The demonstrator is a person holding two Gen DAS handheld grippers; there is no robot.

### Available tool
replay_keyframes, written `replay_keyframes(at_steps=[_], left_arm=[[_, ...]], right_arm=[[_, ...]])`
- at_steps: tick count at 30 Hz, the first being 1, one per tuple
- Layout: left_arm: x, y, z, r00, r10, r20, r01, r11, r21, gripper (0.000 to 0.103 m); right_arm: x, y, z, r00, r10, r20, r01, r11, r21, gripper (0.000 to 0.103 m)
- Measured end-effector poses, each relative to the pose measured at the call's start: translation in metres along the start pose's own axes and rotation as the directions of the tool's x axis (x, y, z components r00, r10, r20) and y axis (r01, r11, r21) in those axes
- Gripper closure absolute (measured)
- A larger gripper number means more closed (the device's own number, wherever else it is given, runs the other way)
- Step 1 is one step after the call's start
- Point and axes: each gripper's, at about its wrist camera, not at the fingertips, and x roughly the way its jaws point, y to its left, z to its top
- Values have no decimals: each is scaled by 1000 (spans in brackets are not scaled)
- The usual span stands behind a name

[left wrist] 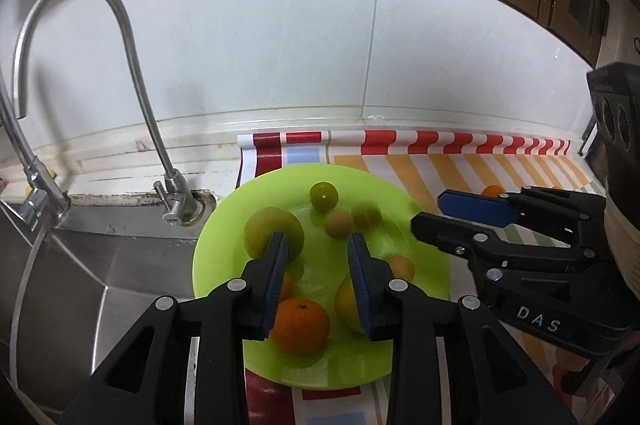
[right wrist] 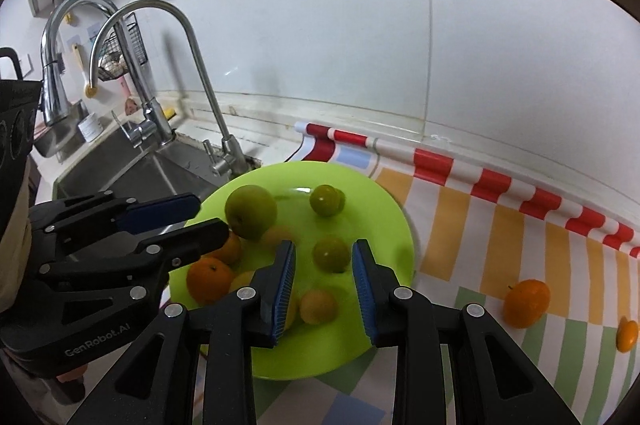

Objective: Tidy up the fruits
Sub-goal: 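Move both tools back toward the two oranges on the cloth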

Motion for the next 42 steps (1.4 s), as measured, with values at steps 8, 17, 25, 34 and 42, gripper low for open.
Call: replay_keyframes(at_steps=[8,17,25,34,42], left_arm=[[-37,-17,-6,997,53,54,-53,999,-1,57],[-81,-38,-7,989,96,113,-94,995,-26,34],[-104,-64,-13,984,116,138,-115,993,-19,19],[-123,-97,-19,977,125,172,-123,992,-21,8],[-130,-131,-18,975,104,196,-106,994,-3,6]], right_arm=[[-40,-2,-15,997,-51,56,49,998,37,66],[-97,-8,-30,986,-103,128,93,993,76,54],[-143,-15,-47,966,-192,176,178,980,94,33],[-185,-37,-69,941,-275,197,251,958,138,24],[-214,-61,-81,919,-333,213,301,939,167,21]])
